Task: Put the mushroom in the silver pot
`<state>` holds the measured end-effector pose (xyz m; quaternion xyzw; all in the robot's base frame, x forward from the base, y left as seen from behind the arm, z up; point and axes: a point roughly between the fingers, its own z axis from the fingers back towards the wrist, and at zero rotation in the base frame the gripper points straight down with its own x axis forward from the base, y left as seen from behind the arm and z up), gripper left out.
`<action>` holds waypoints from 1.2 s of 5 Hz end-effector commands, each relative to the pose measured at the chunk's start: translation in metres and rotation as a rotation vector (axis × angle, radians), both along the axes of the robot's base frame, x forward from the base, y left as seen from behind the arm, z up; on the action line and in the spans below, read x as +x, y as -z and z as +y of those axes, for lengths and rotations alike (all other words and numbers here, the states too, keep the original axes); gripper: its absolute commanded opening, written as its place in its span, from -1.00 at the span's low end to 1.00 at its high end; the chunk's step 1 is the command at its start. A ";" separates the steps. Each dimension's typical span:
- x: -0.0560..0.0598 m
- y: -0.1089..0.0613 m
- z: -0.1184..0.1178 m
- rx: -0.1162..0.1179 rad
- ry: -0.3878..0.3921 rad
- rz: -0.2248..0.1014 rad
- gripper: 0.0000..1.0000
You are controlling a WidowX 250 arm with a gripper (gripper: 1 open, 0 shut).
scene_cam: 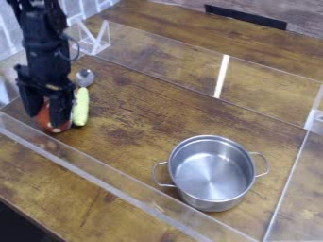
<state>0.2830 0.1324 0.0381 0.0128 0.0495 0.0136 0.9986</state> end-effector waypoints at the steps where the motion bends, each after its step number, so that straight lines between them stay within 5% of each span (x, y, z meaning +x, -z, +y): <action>1: 0.006 -0.005 0.018 0.015 0.013 -0.058 -1.00; 4: 0.009 -0.046 0.030 -0.023 -0.021 -0.120 -1.00; 6: 0.016 -0.042 0.028 -0.043 -0.036 -0.134 -1.00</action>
